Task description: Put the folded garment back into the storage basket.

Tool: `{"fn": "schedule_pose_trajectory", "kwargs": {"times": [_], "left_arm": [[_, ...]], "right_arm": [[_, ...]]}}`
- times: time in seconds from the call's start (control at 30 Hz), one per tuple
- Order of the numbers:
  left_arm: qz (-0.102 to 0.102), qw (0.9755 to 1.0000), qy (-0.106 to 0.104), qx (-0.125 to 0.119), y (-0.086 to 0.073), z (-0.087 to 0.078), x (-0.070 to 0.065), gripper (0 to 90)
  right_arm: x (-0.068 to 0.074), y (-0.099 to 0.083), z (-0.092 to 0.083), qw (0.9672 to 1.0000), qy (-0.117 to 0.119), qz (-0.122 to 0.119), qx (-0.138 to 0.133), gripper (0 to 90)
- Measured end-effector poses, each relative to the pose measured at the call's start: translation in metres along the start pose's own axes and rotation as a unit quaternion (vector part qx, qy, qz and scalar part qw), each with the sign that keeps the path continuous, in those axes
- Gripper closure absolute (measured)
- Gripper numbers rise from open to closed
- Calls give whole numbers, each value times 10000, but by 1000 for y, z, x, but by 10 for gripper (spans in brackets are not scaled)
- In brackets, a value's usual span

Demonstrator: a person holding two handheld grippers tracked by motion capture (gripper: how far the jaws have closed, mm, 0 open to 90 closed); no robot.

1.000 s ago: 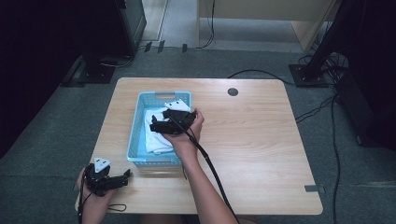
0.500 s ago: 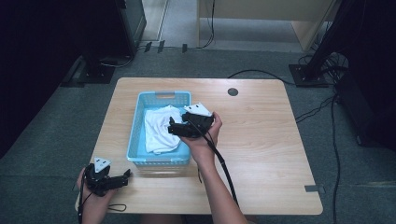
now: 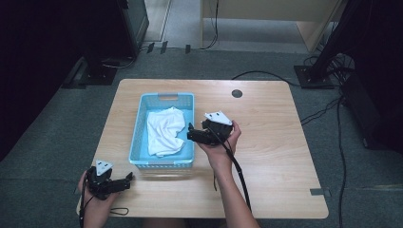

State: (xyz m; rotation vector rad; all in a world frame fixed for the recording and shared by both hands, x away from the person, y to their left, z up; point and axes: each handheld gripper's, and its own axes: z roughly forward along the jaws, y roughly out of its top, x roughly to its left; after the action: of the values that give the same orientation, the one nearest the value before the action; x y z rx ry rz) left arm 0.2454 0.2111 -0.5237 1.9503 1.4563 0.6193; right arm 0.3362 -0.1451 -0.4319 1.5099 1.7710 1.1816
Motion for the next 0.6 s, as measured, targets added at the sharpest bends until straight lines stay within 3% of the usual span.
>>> {"fn": "schedule_pose_trajectory", "kwargs": {"times": [0.6], "left_arm": [[11,10000,1,8,0,0,0,0]], "right_arm": [[-36,-45,3,9991,-229,233,281,0]]}}
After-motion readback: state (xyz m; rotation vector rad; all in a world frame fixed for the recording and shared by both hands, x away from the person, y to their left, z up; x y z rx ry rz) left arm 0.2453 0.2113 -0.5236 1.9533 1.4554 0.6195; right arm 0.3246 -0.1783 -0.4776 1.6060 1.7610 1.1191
